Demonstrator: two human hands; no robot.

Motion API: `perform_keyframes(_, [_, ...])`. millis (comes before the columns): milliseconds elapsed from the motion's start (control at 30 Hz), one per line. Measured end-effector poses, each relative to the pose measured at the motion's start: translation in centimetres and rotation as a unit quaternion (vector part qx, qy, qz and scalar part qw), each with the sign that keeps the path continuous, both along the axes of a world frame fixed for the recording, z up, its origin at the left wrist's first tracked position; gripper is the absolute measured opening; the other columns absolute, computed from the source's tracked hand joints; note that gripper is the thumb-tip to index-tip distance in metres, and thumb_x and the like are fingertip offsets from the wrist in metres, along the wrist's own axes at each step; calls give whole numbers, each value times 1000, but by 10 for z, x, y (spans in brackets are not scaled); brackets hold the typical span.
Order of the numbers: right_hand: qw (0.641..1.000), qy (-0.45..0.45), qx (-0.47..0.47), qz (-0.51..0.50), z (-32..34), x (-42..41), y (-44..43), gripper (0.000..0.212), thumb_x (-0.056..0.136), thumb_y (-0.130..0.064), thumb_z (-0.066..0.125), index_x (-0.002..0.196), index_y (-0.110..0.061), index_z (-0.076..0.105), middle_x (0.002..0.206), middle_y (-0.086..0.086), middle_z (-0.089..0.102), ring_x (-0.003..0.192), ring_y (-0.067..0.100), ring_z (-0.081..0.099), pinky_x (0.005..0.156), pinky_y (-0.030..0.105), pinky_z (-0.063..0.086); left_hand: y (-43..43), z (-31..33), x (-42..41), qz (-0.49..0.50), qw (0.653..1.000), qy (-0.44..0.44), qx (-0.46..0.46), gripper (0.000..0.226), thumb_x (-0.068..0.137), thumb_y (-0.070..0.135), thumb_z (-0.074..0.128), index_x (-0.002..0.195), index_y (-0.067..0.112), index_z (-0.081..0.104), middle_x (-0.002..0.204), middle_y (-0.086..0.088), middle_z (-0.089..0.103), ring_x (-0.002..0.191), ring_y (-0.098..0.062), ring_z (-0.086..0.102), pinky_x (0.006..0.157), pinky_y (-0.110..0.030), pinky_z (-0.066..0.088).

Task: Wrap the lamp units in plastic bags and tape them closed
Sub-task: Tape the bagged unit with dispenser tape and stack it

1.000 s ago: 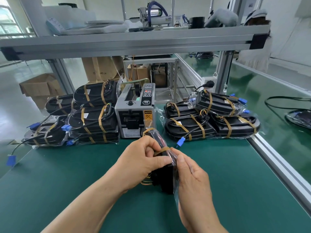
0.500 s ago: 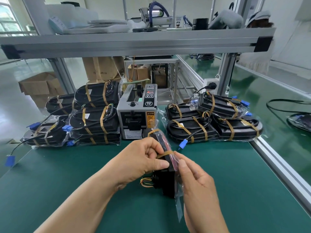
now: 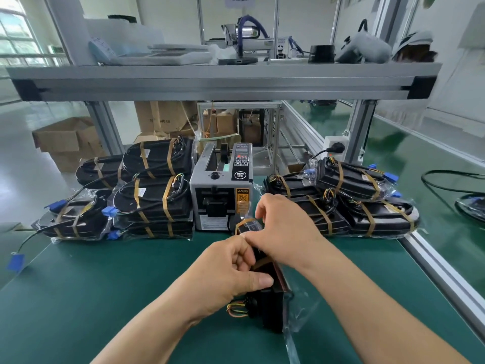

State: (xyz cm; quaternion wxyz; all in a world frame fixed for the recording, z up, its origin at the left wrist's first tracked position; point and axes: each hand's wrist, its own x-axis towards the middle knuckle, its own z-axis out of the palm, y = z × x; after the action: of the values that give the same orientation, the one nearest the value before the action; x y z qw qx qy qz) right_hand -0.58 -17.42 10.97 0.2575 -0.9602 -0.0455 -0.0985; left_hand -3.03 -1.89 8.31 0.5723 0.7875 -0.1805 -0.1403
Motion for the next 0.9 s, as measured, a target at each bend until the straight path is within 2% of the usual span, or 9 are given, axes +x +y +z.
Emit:
perform_keyframes(67, [999, -9, -34, 0, -3, 6, 3, 39, 72, -46, 75, 77, -31, 39, 81, -12, 47, 72, 11, 46, 56, 24, 29, 3, 0, 0, -3, 1000, -2, 2, 33, 72, 14, 88, 77, 16, 56, 56, 15, 45, 54, -6, 37, 53, -17, 35])
perform_keyframes(200, [998, -41, -56, -1, -7, 10, 9, 22, 88, -37, 63, 80, -26, 46, 93, -5, 56, 84, 19, 56, 68, 29, 33, 4, 2, 1, -9, 1000, 2, 4, 36, 63, 29, 87, 78, 18, 56, 55, 16, 45, 55, -6, 37, 53, -17, 34])
perform_keyframes(300, [998, -38, -54, -14, -8, 13, 7, 18, 96, -30, 57, 81, -26, 48, 97, -4, 60, 89, 19, 58, 72, 28, 35, 4, 2, 2, -17, 1000, 8, 0, 34, 63, 29, 87, 75, 21, 56, 56, 15, 45, 56, -8, 37, 53, -19, 34])
perform_keyframes(433, [992, 63, 99, -47, -15, 21, -2, 25, 99, -28, 56, 75, -20, 51, 80, -7, 56, 73, 11, 49, 63, 28, 34, 6, 1, 5, -27, 1000, 13, -1, 31, 69, 21, 87, 73, 23, 56, 59, 12, 47, 58, -8, 39, 55, -19, 36])
perform_keyframes(500, [978, 82, 177, -67, -21, 21, -3, 24, 99, -27, 54, 78, -18, 54, 78, -6, 56, 71, 7, 48, 58, 22, 33, 4, 1, 5, -27, 1000, 10, 1, 31, 70, 21, 87, 74, 23, 57, 60, 12, 47, 59, -8, 39, 55, -19, 36])
perform_keyframes(667, [968, 68, 222, -97, -28, 21, -2, 24, 99, -28, 54, 76, -20, 55, 76, -7, 57, 73, 10, 51, 60, 28, 34, 4, 6, 7, -42, 998, 34, 8, 27, 67, 26, 86, 76, 21, 61, 58, 11, 50, 54, -8, 43, 52, -16, 38])
perform_keyframes(767, [969, 61, 214, -102, -29, 20, -6, 25, 99, -29, 52, 76, -20, 53, 76, -6, 57, 71, 10, 51, 59, 27, 34, 6, 5, 23, 78, 991, 89, -67, 16, 87, 24, 75, 73, 20, 67, 59, 4, 54, 48, -8, 46, 47, -16, 37])
perform_keyframes(833, [969, 60, 217, -105, -30, 18, -9, 25, 100, -29, 50, 77, -20, 53, 75, -5, 59, 68, 8, 51, 55, 24, 34, 9, 1, 48, 228, 952, 146, -141, 19, 95, 24, 64, 79, 15, 69, 60, 4, 55, 47, -7, 44, 47, -18, 35])
perform_keyframes(900, [968, 59, 216, -110, -31, 16, -10, 25, 100, -30, 49, 77, -21, 52, 74, -4, 60, 66, 7, 51, 54, 23, 33, 11, 0, 74, 313, 906, 208, -196, 20, 99, 23, 60, 83, 14, 68, 56, 6, 55, 46, -5, 45, 46, -18, 35])
